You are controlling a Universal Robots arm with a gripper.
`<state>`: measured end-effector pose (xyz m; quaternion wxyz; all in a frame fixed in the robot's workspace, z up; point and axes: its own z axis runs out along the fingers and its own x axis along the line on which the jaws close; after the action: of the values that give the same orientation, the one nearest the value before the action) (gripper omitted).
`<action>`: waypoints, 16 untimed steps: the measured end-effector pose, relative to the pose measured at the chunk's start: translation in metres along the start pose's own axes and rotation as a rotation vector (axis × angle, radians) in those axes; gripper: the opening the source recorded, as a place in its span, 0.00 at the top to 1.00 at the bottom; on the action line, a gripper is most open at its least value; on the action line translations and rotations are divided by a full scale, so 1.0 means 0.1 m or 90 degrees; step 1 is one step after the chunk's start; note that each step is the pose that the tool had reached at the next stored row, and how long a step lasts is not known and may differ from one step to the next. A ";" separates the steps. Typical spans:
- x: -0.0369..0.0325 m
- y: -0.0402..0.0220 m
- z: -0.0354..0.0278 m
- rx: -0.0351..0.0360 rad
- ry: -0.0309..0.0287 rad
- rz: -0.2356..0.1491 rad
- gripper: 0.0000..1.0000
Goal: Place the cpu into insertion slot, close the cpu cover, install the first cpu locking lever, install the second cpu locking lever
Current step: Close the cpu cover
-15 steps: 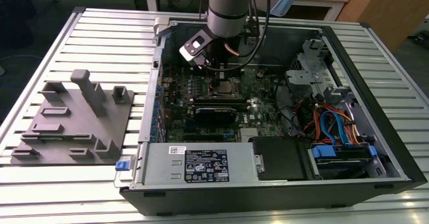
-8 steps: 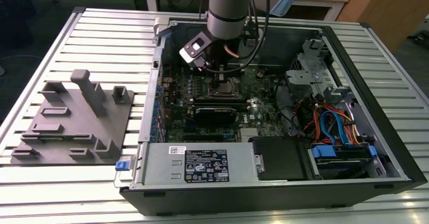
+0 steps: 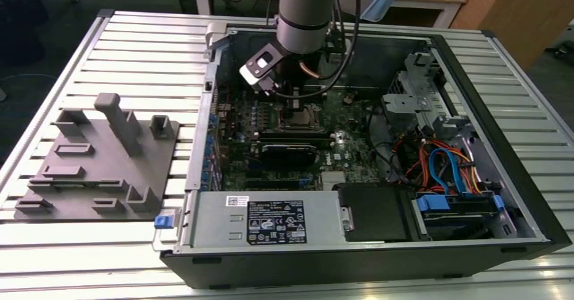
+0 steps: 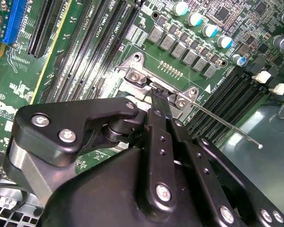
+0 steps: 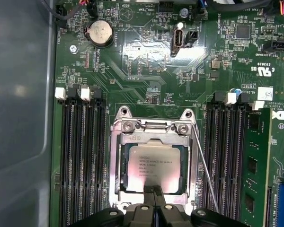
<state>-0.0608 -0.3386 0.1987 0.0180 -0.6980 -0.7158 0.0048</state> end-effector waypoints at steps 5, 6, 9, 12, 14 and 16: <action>0.001 -0.019 -0.006 -0.0012 0.0000 0.000 0.90; 0.001 -0.020 -0.010 -0.0014 -0.0001 0.000 0.90; 0.000 -0.021 -0.012 -0.0015 -0.0002 0.000 0.90; 0.000 -0.021 -0.005 -0.0014 -0.0004 0.000 0.90; -0.001 -0.022 0.005 -0.0010 -0.0008 0.000 0.90; -0.002 -0.022 0.018 -0.0008 -0.0011 0.000 0.90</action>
<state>-0.0631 -0.3389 0.1970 0.0170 -0.6981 -0.7158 0.0049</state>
